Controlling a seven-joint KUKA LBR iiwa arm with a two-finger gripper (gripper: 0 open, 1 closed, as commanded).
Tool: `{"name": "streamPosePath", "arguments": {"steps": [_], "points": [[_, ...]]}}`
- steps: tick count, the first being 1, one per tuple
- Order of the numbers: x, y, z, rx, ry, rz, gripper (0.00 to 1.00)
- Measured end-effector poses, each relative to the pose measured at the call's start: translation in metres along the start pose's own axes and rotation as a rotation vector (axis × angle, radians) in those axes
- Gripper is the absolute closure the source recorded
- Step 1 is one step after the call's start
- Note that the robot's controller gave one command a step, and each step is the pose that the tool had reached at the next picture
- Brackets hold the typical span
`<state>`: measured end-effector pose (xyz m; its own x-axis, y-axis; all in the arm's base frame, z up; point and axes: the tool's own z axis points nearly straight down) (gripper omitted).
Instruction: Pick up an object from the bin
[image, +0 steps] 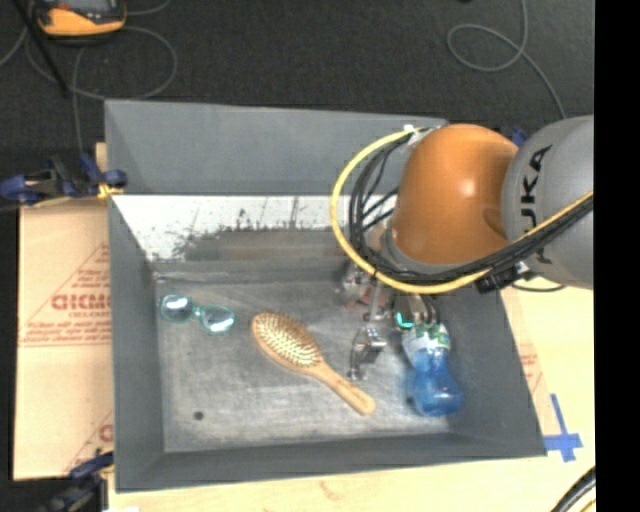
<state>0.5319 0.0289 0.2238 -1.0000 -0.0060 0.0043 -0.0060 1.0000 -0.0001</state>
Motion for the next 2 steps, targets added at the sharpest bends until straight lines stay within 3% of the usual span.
{"name": "streamPosePath", "arguments": {"steps": [1,2], "points": [[-0.002,0.0,-0.004,-0.001,-0.008,0.001,0.0],[0.008,0.013,0.039,0.001,-0.016,-0.035,0.0]]}}
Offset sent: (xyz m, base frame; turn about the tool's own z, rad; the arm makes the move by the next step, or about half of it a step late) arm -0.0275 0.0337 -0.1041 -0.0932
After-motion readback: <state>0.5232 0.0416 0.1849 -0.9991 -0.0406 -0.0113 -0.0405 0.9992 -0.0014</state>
